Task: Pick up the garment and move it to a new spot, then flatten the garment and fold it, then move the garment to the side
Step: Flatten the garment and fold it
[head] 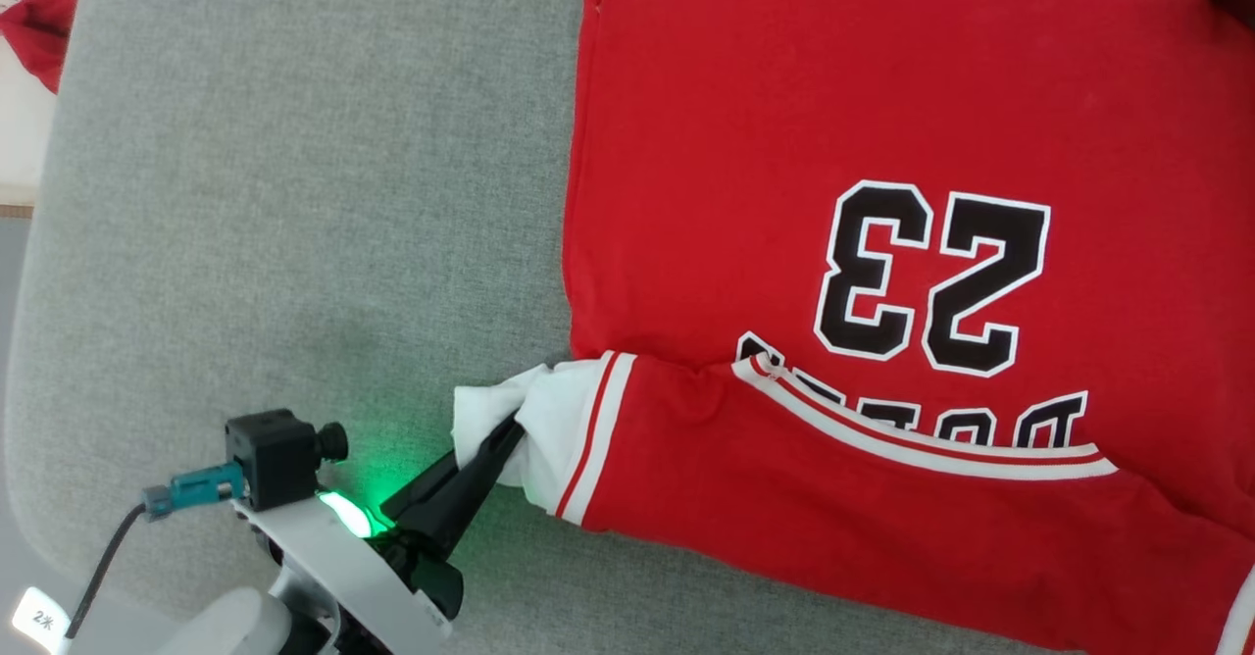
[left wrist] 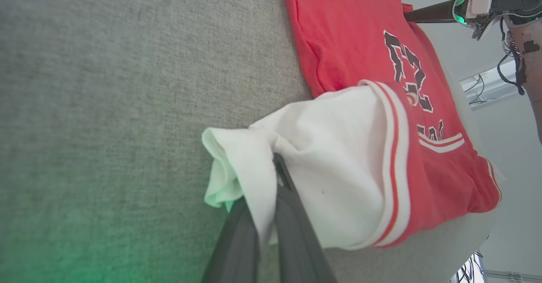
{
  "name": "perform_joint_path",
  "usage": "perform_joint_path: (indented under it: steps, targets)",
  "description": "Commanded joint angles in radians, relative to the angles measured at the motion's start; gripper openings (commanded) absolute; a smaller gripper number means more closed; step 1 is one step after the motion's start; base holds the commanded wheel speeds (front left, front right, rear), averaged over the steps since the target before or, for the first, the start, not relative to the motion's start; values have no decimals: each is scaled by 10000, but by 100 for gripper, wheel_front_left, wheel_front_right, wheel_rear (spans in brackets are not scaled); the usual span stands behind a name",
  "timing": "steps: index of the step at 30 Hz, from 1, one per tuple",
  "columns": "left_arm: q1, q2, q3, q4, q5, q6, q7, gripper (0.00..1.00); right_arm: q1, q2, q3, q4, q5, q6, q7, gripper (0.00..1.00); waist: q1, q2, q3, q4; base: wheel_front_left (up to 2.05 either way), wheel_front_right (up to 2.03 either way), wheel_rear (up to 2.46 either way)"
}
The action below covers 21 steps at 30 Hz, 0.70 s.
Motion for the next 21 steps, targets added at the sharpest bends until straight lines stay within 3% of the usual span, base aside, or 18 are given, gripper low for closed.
perform_joint_path:
  steps: [1,2,4,13,21]
  targets:
    - [-35,66,-2,279,49,70,31,0,441,109,248,448,19,-15,43,90,0,0,13,-10,0,0,0]
    - [-84,79,9,279,80,56,18,0,444,107,298,499,48,-15,-6,51,0,0,16,-28,0,0,0]
    - [-167,66,17,257,113,44,-1,0,420,138,336,608,108,-15,-149,0,0,0,-4,-76,0,0,0]
    - [-176,90,120,301,316,-15,-419,0,837,-23,-88,669,763,-15,-1423,0,0,0,-923,-442,0,0,0]
    - [259,389,413,228,158,316,-673,0,2655,-936,-11,-671,1970,-15,-1848,0,0,0,-2160,-1099,0,0,0]
